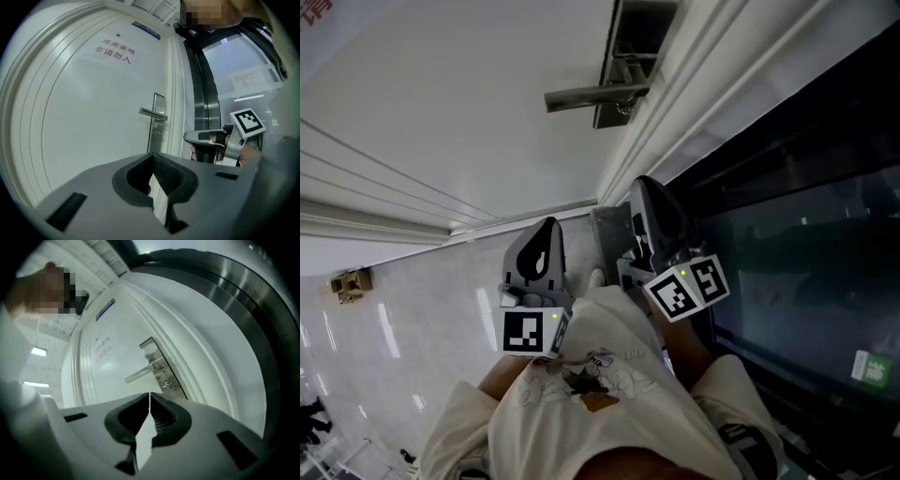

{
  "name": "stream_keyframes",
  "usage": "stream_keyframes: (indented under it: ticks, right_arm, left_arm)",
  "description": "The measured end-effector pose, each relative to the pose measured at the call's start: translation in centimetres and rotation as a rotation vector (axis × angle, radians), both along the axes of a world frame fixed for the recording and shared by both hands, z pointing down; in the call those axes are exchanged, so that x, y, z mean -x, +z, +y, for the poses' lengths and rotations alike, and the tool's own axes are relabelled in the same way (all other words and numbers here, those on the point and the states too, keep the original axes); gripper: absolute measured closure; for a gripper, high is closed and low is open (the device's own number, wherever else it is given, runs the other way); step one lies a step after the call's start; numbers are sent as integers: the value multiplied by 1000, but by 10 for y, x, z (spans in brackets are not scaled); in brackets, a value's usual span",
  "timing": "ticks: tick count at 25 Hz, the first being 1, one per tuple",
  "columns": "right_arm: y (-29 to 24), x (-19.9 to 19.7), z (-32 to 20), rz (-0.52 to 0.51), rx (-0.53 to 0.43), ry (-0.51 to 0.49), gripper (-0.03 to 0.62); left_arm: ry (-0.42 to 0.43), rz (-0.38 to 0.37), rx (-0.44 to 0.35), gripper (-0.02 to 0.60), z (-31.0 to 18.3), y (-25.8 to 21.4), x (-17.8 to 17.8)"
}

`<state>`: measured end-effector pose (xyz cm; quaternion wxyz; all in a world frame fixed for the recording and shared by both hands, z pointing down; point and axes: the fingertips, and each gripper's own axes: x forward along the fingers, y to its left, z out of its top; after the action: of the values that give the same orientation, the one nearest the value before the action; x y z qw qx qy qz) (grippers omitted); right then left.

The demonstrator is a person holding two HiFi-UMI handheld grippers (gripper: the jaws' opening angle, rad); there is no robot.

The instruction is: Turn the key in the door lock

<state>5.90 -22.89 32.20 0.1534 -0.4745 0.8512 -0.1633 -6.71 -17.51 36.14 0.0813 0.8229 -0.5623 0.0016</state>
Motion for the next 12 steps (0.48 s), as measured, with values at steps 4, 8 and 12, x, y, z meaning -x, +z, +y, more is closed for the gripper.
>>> stream_keyframes:
  ticks: [4, 8, 12]
  right_arm:
    - [19, 2, 21, 183, -32, 38, 585]
    - [38, 4, 34, 280, -28, 64, 586]
    - [52, 10, 42, 343, -30, 58, 586]
  left_arm:
    - [45, -3, 9, 575, 6, 1, -15]
    - [67, -1, 11, 575, 9, 3, -22]
    - [82, -18, 26, 575, 9, 9, -27]
